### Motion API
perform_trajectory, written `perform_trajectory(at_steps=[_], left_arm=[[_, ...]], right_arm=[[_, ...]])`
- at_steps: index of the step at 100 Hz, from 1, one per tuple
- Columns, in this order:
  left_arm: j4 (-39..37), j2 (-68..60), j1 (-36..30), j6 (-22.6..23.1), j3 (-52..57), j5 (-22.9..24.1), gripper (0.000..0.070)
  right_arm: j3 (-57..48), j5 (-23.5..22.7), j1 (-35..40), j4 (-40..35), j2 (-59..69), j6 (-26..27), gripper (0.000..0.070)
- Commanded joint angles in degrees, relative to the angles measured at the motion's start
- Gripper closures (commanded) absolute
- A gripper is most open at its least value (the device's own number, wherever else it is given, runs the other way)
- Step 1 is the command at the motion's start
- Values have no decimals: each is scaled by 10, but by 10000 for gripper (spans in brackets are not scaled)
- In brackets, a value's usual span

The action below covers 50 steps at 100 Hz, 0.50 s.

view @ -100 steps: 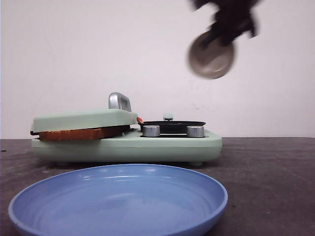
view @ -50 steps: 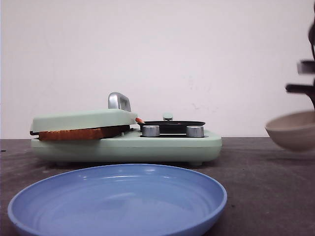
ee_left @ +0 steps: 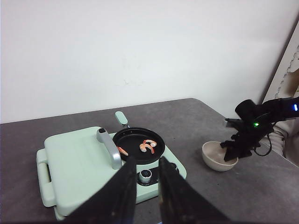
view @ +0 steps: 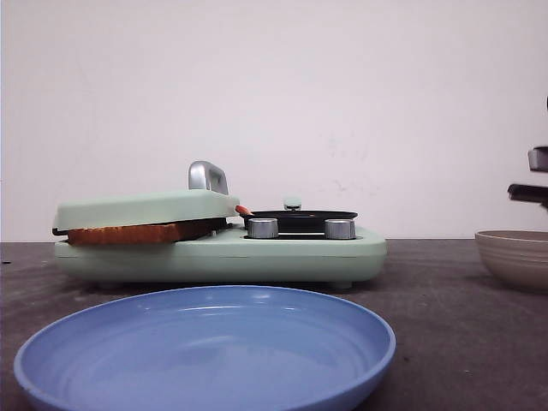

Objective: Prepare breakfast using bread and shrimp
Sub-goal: 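Carry the empty bowl back and set it down with the right gripper, then open the right gripper and withdraw it from the bowl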

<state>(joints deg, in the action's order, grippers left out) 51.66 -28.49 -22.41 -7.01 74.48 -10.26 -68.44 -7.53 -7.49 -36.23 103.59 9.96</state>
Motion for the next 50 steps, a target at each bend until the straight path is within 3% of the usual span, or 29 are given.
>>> perform_trajectory(at_steps=[1,7,19,23,32,42,50], left_arm=[[-2,-3,-3,-2,7,2,700],[-2,-3,-3,-2,7,2,700],[4,-4,-3,-1,3,3,700],[6,-4,-3,1,-3,9,700],[9,-4,-3,3,-30,25,700],[-1,-4,-3,1,-70,31,700],[-22,-4,-3,-2,-101,31,700]], right_arm=[[-9,0,1,2,3,10,285],[-17,-1,1,3,-11,12,214],[-21,-34,6,33,-69,12,230],[-20,-36,13,44,-94,12,316],[-11,-35,35,84,-156,12,697],[31,-34,68,163,-241,4,687],[110,-32,100,276,-332,-3,687]])
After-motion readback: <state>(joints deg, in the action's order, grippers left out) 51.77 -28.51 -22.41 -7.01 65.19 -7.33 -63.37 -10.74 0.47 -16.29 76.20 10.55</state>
